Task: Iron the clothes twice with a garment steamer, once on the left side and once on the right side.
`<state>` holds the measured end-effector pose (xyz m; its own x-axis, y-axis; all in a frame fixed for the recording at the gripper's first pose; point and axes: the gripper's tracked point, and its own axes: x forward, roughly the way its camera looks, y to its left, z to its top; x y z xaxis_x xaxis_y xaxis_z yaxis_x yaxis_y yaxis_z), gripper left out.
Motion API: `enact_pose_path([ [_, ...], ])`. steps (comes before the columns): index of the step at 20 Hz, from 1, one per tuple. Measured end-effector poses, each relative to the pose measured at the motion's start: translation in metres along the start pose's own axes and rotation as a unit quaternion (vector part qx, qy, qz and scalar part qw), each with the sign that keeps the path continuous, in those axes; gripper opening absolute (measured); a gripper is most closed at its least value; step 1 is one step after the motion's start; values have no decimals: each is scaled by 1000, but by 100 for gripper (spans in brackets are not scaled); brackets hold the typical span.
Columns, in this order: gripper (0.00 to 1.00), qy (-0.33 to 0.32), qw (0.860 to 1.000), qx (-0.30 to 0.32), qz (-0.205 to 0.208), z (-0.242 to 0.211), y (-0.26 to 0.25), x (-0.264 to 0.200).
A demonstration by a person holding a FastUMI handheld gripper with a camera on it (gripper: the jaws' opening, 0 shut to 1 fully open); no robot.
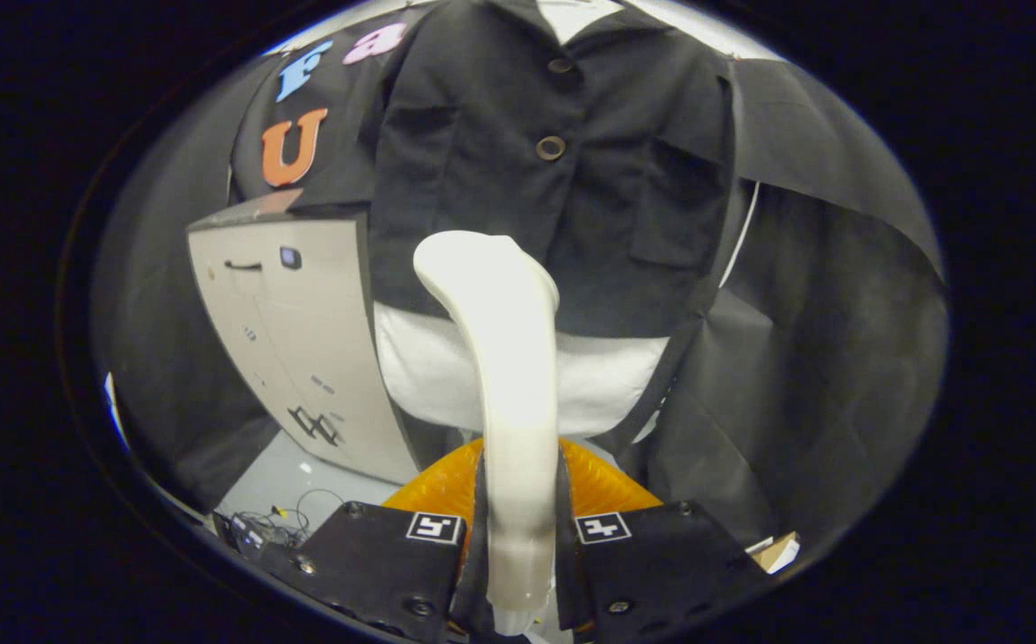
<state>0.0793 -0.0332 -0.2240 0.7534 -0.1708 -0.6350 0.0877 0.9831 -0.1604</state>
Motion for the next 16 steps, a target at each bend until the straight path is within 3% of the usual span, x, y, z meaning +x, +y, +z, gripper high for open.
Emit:
enact_pose_path([
  [7, 33, -126, 990, 61, -22, 115, -74, -61],
  [16, 33, -284, 954, 88, -45, 265, -133, -104],
])
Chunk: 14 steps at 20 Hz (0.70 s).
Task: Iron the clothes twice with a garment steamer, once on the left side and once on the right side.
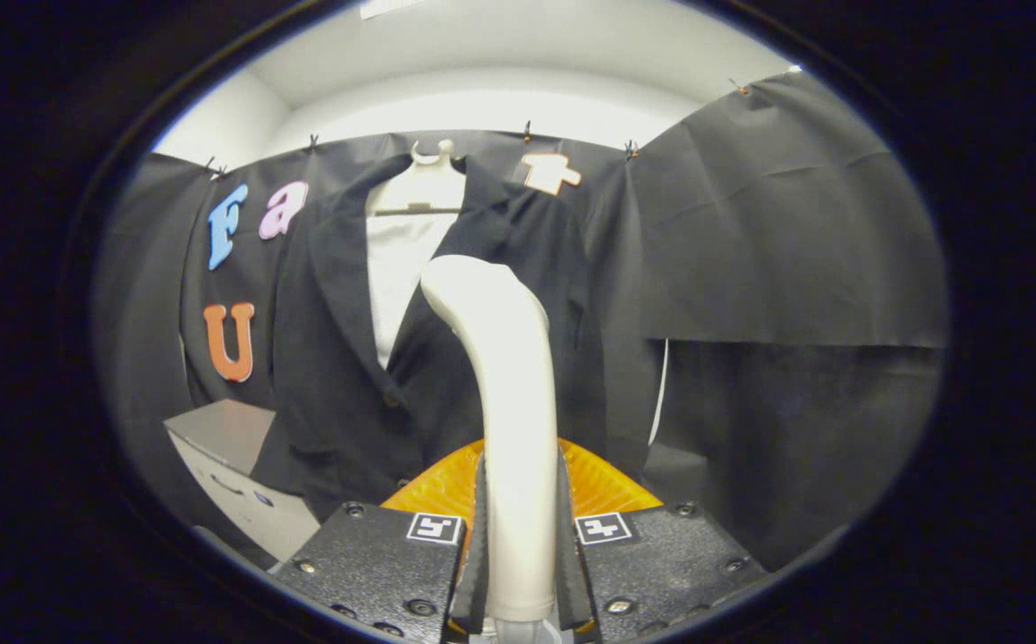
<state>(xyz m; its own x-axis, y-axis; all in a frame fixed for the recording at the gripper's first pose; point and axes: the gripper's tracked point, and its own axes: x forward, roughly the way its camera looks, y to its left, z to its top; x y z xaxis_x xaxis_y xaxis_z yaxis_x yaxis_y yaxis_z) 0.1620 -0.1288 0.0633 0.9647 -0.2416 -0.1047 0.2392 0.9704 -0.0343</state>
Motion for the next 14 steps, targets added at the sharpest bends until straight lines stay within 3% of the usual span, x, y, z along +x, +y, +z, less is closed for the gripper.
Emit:
enact_pose_path([
  [7, 33, -102, 995, 0, -15, 92, -13, 43],
  [14, 33, -150, 989, -2, -10, 134, -5, 88],
])
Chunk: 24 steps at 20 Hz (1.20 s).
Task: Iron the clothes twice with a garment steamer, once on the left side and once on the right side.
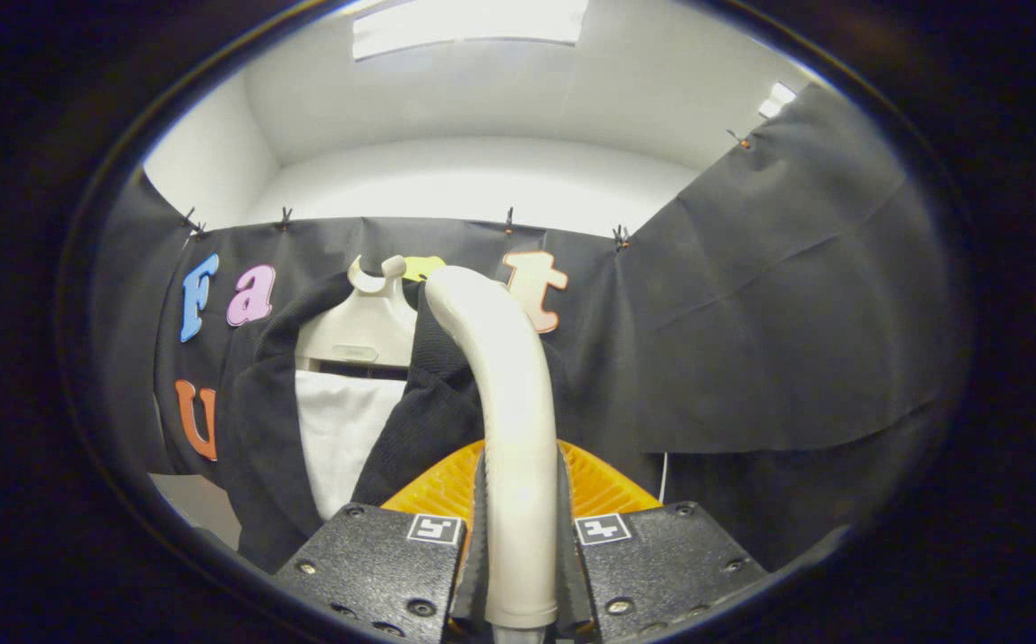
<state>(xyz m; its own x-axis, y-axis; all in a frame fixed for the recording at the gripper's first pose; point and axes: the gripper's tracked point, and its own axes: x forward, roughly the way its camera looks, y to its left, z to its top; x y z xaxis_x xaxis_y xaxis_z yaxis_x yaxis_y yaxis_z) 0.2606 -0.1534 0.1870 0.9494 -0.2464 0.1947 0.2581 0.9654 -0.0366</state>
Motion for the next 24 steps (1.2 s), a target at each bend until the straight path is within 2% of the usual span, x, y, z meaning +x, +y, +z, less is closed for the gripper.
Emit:
enact_pose_path([
  [5, 33, 17, 1000, -4, 16, -20, 16, 0],
  [14, 33, 46, 996, -62, -31, -60, 14, -35],
  [24, 33, 103, 987, -109, -50, -114, 25, -71],
])
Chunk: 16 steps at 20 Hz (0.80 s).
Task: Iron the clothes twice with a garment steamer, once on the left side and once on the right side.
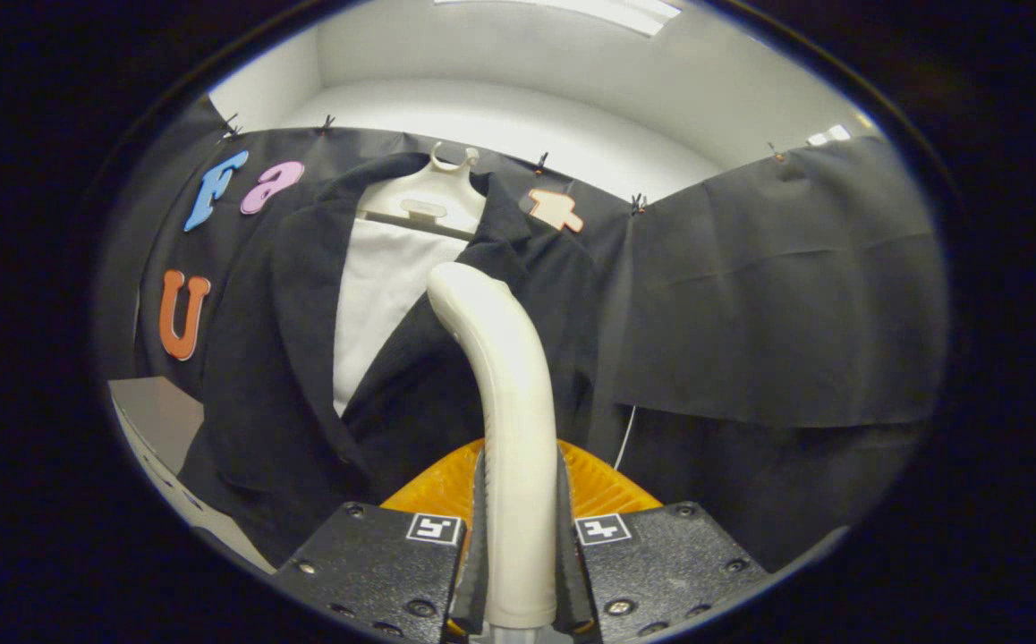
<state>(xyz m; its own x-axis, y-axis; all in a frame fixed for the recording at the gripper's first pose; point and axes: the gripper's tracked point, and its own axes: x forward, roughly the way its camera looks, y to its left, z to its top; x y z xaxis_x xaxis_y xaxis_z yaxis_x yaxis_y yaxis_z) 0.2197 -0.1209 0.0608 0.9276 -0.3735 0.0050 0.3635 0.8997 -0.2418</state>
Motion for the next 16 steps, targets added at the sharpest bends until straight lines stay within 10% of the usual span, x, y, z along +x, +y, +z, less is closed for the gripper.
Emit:
enact_pose_path([
  [16, 33, 84, 996, -23, 8, -92, 4, -35],
])
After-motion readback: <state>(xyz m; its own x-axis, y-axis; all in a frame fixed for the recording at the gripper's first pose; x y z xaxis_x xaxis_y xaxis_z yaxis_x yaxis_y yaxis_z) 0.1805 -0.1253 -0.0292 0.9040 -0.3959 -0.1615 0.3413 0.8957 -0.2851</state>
